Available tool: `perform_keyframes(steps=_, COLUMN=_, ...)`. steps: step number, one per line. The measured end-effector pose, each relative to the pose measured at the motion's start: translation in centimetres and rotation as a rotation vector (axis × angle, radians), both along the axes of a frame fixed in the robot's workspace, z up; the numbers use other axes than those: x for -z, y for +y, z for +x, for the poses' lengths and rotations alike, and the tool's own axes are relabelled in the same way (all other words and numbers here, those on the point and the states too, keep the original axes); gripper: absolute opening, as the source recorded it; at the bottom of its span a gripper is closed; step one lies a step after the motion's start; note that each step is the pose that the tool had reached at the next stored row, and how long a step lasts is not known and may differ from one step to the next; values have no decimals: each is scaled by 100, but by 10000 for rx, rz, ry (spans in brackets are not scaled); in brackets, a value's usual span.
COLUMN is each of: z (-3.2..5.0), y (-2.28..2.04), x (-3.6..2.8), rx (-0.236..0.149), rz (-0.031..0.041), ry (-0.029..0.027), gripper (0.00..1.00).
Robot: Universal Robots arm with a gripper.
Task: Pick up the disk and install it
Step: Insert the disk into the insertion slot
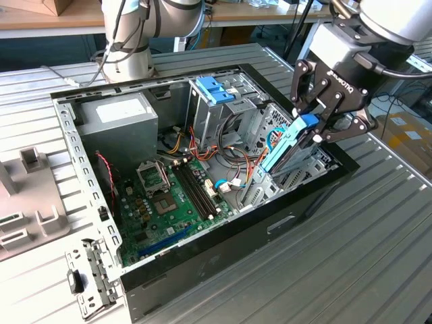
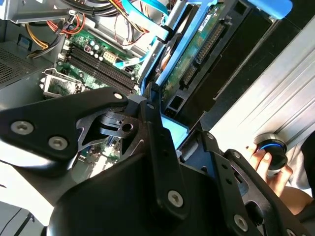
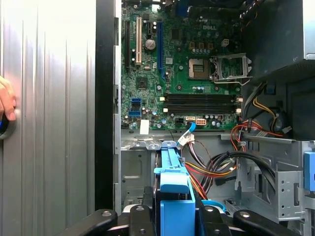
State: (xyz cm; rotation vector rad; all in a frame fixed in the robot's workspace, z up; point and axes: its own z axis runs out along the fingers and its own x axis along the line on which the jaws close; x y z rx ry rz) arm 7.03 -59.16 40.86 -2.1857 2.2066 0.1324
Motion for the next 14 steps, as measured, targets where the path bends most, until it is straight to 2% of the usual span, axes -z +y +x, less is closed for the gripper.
perform_keyframes(steps=5, z=0, y=0, x=17, rx=0, rz=0, ry=0, gripper=38)
perform_keyframes(steps=6, z=0, y=0, x=19, rx=0, rz=2, ry=0, gripper=44)
perform_keyframes(steps=11, z=0, y=0, x=-66, rx=0, rz=9, ry=0, gripper=44)
perform_keyframes(steps=14, z=0, y=0, x=-141, rx=0, rz=27, ry=0, gripper=44)
